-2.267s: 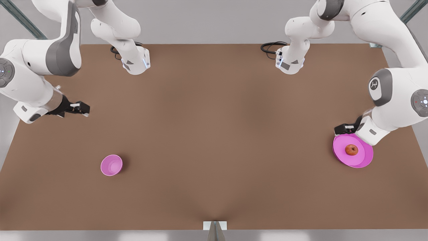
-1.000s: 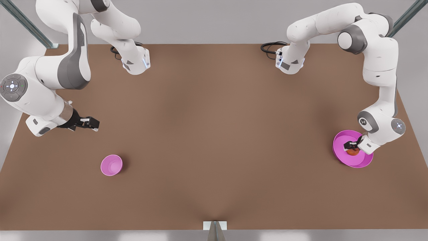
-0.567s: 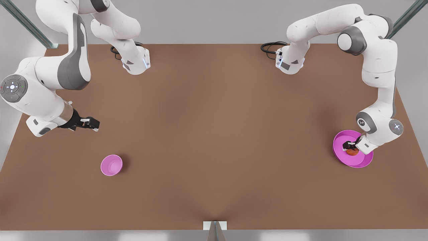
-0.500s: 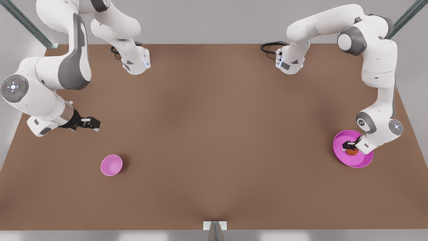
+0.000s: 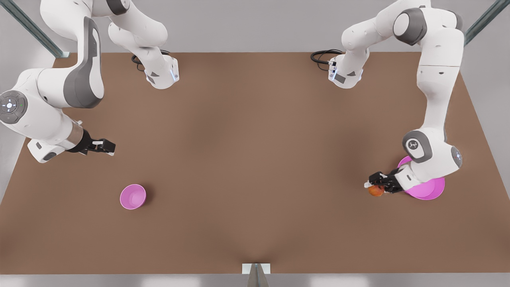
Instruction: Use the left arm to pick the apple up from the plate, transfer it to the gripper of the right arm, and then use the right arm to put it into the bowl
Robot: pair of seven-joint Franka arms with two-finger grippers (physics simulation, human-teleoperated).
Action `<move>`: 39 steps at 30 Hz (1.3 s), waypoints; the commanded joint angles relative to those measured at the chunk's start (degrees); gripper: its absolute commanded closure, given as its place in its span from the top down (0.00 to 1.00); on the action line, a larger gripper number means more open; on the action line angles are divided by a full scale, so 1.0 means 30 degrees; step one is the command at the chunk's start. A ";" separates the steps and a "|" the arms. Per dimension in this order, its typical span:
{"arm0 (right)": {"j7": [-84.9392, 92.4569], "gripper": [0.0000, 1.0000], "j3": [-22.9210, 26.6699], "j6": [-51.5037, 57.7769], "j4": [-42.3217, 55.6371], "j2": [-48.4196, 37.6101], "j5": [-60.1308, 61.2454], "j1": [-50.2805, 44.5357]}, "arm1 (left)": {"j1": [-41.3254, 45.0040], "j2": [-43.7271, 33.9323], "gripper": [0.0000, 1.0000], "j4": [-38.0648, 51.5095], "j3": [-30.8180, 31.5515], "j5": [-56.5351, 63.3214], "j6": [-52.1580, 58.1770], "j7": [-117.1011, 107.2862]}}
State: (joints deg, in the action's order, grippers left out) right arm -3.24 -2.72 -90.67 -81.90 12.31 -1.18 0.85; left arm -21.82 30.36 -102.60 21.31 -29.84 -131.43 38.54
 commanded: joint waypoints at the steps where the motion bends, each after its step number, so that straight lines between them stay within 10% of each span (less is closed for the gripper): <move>1: 0.0523 1.00 -0.0003 0.0049 0.0023 -0.0003 0.0012 -0.0019 | 0.0794 0.0251 0.74 0.0273 0.0426 -0.4435 0.1826 0.6372; 10: -0.0091 1.00 -0.0822 0.0282 0.0023 -0.0062 0.0071 -0.0254 | 0.9000 0.2068 0.74 0.4200 0.0602 -1.6243 0.0947 1.5013; 20: -0.0240 1.00 -0.0969 -0.3144 0.0258 0.4068 1.8935 0.0831 | 1.4157 0.7635 0.73 1.1964 0.0924 -1.7679 -0.2626 2.1868; 39: 1.7509 1.00 -0.2815 -0.5898 -0.7037 0.5356 3.0654 0.1505 | 1.4919 0.8865 0.73 1.2257 0.3120 -2.0843 -0.3916 2.7114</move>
State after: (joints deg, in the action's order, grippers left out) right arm 19.21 -11.01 -105.19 -102.96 28.03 85.29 5.37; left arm 22.98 56.79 -65.83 30.23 -90.10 -142.88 99.93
